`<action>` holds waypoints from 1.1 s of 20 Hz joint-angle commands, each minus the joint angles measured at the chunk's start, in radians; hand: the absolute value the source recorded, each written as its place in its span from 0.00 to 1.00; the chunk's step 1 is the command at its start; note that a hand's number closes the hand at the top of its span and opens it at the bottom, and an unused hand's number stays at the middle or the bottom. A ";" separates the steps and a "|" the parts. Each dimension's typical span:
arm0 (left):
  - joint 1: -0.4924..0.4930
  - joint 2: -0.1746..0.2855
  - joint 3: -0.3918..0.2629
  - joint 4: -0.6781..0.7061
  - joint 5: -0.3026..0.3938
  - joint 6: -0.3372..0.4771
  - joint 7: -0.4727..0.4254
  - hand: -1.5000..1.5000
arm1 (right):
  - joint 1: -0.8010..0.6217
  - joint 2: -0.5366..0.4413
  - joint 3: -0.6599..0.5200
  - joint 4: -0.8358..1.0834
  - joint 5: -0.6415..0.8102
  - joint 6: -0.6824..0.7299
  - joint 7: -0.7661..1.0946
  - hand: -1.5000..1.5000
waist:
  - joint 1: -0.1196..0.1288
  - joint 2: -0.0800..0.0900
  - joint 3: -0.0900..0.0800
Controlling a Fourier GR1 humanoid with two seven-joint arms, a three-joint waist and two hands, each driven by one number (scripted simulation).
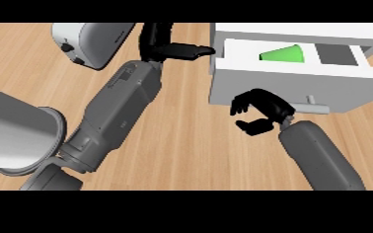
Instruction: Pick up the cup, place it into the drawer and close the drawer
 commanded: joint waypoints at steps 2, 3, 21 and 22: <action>0.080 0.050 0.005 -0.069 0.014 -0.053 0.021 0.00 | -0.119 0.016 -0.087 0.269 0.013 -0.119 -0.162 1.00 | 0.038 0.010 0.005; 0.100 0.050 -0.007 -0.076 0.005 -0.075 0.003 0.00 | -0.152 0.032 -0.110 0.300 -0.001 -0.133 -0.172 1.00 | 0.045 0.014 0.005; 0.212 0.142 -0.021 -0.207 0.026 -0.178 0.082 0.00 | -0.447 -0.145 -0.355 0.498 -0.136 -0.107 -0.172 1.00 | 0.132 0.032 0.005; 0.216 0.133 -0.031 -0.209 0.016 -0.186 0.062 0.00 | -0.448 -0.153 -0.353 0.488 -0.139 -0.091 -0.181 1.00 | 0.132 0.040 0.004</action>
